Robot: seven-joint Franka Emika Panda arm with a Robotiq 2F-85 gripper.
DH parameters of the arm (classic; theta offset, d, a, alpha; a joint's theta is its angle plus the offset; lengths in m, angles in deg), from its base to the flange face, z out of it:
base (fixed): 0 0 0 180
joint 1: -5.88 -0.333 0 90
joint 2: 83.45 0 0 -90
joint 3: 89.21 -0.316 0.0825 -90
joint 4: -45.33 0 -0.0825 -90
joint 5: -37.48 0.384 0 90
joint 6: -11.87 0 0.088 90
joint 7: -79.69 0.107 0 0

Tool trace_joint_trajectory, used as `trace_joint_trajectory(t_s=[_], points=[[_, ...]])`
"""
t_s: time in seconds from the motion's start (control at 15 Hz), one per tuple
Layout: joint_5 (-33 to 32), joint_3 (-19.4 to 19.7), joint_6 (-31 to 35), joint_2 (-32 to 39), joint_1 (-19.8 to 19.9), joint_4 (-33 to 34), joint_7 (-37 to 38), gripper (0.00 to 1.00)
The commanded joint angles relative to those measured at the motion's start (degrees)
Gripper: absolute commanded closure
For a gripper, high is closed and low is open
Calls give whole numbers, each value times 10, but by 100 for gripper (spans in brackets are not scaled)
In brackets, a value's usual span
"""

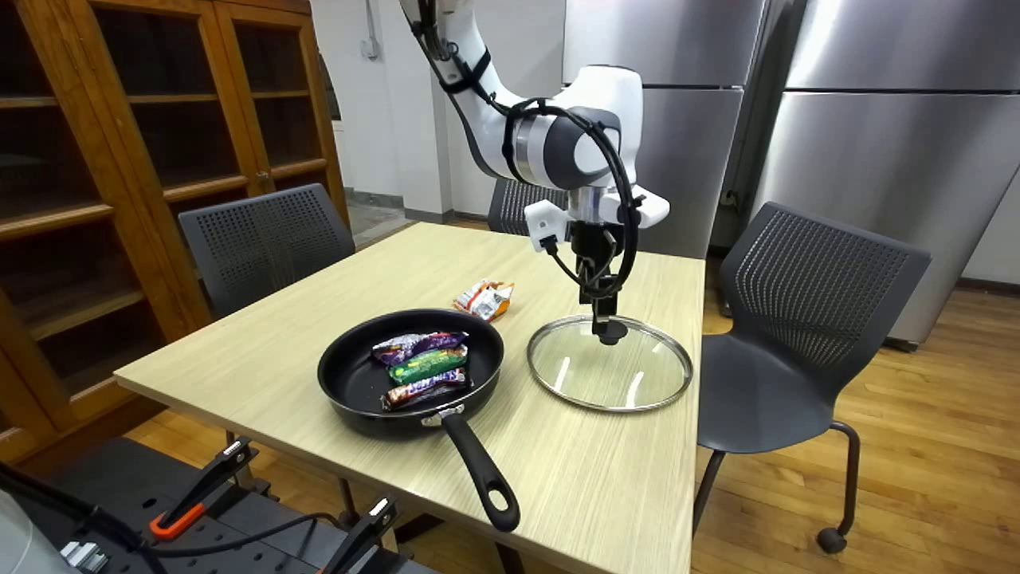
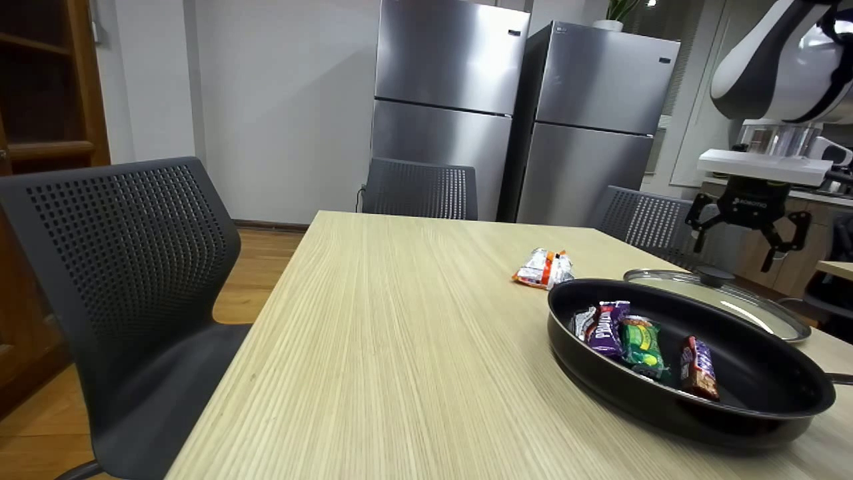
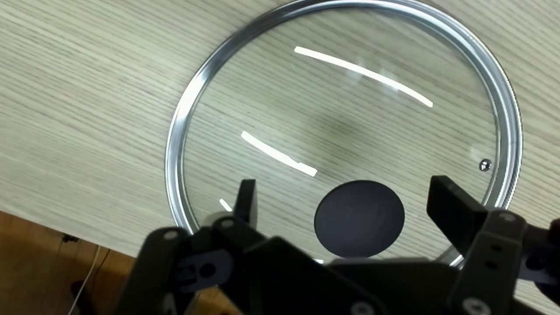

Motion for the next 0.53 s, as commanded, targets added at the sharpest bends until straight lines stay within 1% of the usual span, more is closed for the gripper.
trace_joint_trajectory(t_s=[0.0,0.47], points=[[14,0,-28,29,9,47,11,0],[14,6,-50,72,9,98,30,0]])
